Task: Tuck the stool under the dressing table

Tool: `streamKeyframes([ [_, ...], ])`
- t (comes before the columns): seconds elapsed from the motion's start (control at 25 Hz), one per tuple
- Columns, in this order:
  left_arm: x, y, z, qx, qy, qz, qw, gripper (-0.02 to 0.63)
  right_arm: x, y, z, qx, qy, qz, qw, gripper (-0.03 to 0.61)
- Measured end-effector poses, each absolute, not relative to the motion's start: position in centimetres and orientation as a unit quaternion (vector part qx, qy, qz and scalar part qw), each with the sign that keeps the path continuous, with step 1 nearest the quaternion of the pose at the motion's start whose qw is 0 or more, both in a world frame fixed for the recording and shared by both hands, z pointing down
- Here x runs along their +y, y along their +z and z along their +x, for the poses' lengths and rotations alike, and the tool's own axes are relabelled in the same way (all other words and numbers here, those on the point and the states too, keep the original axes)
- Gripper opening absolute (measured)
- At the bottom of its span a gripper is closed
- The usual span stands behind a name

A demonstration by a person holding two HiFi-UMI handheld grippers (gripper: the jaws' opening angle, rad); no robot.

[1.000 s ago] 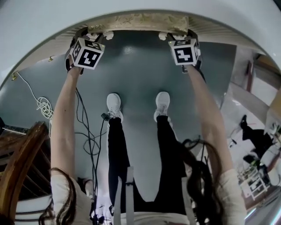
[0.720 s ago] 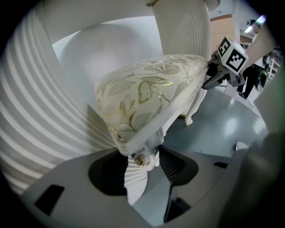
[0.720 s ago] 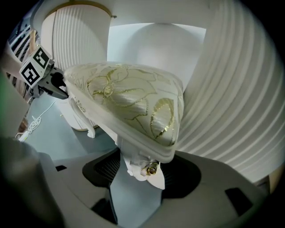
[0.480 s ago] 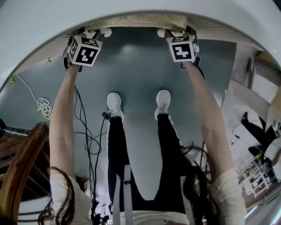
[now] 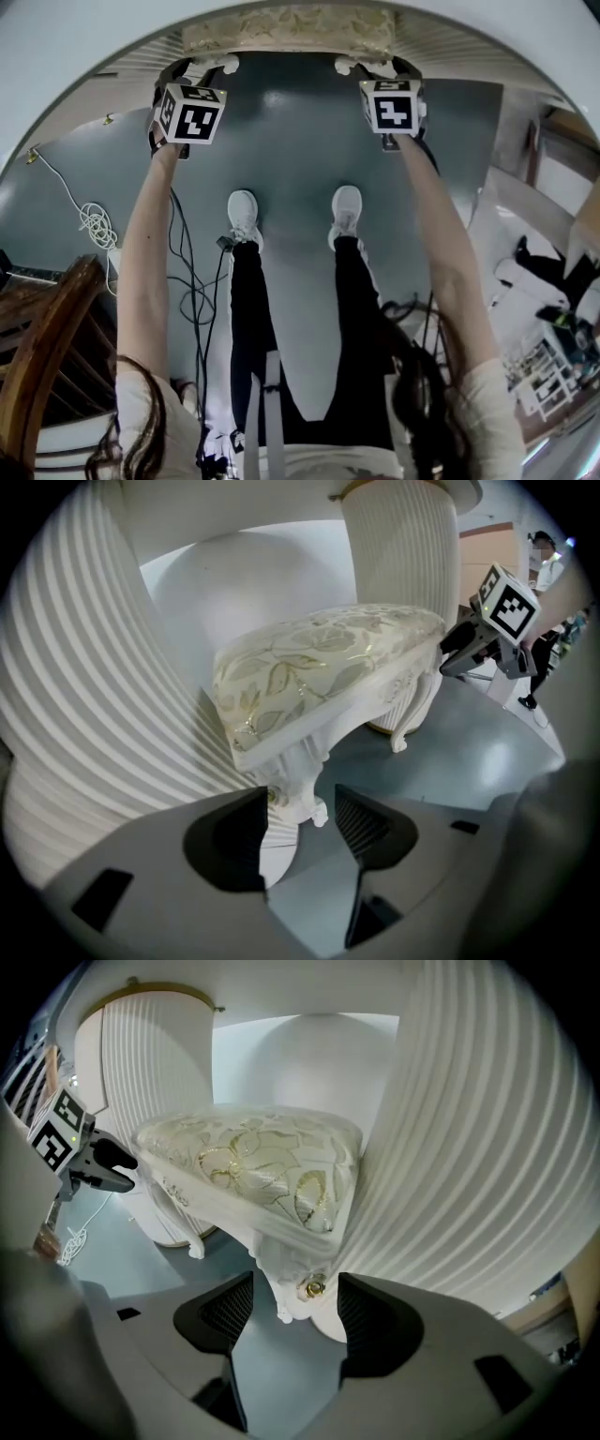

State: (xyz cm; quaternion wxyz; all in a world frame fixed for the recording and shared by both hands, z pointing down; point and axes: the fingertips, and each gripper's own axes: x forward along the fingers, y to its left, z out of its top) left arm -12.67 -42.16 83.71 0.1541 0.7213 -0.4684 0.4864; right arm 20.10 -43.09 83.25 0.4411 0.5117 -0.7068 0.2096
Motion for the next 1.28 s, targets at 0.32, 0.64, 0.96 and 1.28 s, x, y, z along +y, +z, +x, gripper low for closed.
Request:
streamKeyframes([
  [0.32, -39.4, 78.4, -12.2, -0.482, 0.454, 0.731, 0.166, 0.206, -39.0, 78.1, 20.9, -0.706, 0.213, 0.514, 0.438, 0.279],
  [0.64, -36.9, 63.7, -6.8, -0.525, 0.319, 0.772, 0.163, 0.064, -35.9, 65.4, 19.8, -0.73, 0.188, 0.527, 0.391, 0.279],
  [0.96, -31.2, 40.7, -1.5, -0.53, 0.2, 0.813, 0.135, 0.041, -29.6, 41.7, 19.7, -0.772, 0.198, 0.554, 0.241, 0.278],
  [1.28, -23.3, 23.5, 1.3, -0.532, 0.079, 0.836, 0.106, 0.029, -24.0, 24.4, 21.3, -0.782, 0.07, 0.597, 0.165, 0.062],
])
